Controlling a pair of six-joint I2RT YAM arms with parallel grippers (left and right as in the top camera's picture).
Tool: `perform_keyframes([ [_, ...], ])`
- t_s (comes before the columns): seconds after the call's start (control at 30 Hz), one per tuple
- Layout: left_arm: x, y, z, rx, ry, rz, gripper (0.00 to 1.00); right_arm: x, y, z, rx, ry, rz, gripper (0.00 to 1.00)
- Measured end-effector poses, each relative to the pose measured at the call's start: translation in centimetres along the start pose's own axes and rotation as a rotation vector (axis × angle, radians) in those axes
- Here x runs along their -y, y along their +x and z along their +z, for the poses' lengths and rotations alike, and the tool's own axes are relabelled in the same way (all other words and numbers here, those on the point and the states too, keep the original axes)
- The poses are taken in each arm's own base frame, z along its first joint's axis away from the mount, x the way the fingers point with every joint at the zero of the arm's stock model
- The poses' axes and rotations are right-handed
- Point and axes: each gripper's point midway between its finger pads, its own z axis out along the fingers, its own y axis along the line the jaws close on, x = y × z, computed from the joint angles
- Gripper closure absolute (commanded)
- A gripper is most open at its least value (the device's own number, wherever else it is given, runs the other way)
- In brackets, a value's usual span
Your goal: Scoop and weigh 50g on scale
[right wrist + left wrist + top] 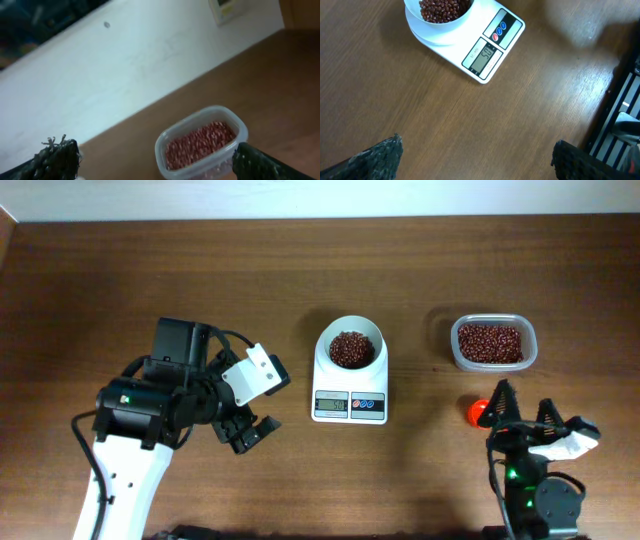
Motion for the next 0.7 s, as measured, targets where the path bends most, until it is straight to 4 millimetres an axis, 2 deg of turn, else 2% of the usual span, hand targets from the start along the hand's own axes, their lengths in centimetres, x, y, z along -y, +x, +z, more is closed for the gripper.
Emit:
perform_keyframes([
  [0.13,0.0,0.0,0.0,0.0,0.0,0.0,0.01,0.3,0.7,0.3,0.019,-0.012,-0.014,0.01],
  [0.5,0.0,0.0,0.0,0.0,0.0,0.0,0.01,0.1,0.9,0.4,0.03,-0.035,-0.171,0.01],
  [0.7,0.0,0.0,0.0,0.0,0.0,0.0,0.01,0.2,2.1,0.5,0.001,-0.048,-0.247,0.01],
])
